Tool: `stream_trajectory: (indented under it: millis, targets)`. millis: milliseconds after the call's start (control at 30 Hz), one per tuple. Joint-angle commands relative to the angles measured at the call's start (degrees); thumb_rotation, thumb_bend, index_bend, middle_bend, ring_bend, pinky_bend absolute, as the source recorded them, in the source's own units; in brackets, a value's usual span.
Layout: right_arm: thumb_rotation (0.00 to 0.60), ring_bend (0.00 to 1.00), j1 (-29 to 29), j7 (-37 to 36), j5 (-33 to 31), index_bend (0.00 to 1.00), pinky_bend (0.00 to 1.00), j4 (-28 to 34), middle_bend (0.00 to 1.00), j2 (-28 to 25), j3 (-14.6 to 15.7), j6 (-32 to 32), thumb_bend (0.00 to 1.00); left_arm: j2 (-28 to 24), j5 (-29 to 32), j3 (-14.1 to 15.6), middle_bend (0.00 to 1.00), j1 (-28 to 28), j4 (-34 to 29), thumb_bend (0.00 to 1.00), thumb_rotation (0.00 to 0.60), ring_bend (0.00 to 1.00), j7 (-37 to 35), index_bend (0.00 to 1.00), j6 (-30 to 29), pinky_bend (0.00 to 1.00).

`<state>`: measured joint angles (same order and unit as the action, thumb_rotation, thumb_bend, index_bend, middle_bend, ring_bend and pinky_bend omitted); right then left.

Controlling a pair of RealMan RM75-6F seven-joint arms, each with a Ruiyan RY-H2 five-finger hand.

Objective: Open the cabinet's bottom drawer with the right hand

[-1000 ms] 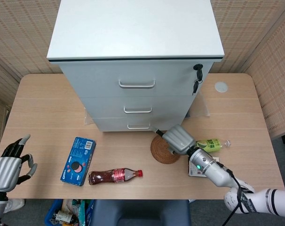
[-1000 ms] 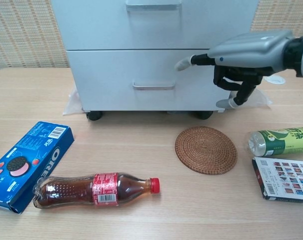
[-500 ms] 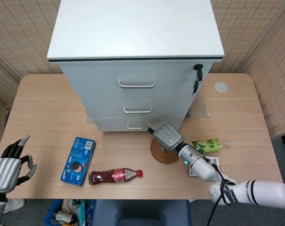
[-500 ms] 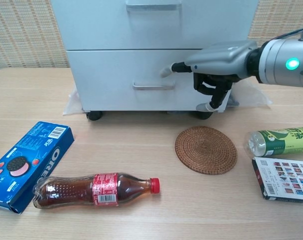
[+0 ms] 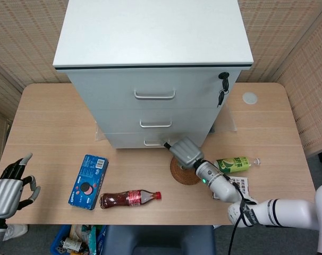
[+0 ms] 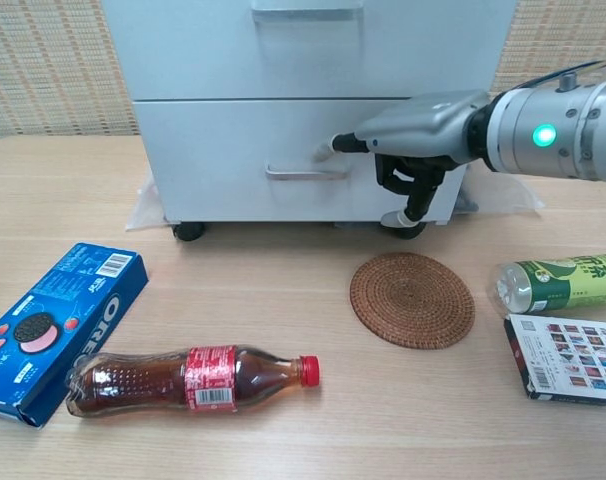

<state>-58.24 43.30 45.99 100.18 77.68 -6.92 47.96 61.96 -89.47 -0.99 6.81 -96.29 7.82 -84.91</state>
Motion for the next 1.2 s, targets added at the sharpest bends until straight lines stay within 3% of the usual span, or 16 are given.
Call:
stream_trajectory:
  millis: [33, 467, 1200]
  targets:
    - [0.600, 0.81, -0.96, 0.47, -1.20, 0.05, 0.76, -0.72, 0.81, 0.62, 0.47, 0.17, 0.29, 0.02, -0.04, 0.00, 0.00, 0.02, 0.05, 0.36, 0.600, 0.10, -0.10, 0.00, 0.02, 0.15]
    - [0.600, 0.81, -3.79, 1.24, -4.01, 0.05, 0.76, -1.53, 0.81, 1.77, 2.42, 0.65, 0.29, -0.11, 0.31, 0.16, 0.00, 0.00, -0.18, 0.36, 0.600, 0.10, 0.09, 0.00, 0.51, 0.15]
    - [0.600, 0.81, -1.85, 1.56, 0.81, 0.05, 0.76, 6.33, 0.81, -1.99, 7.64, 5.15, 0.29, -0.64, 0.75, 0.52, 0.00, -0.02, -1.22, 0.36, 0.600, 0.10, 0.48, 0.00, 1.35, 0.15]
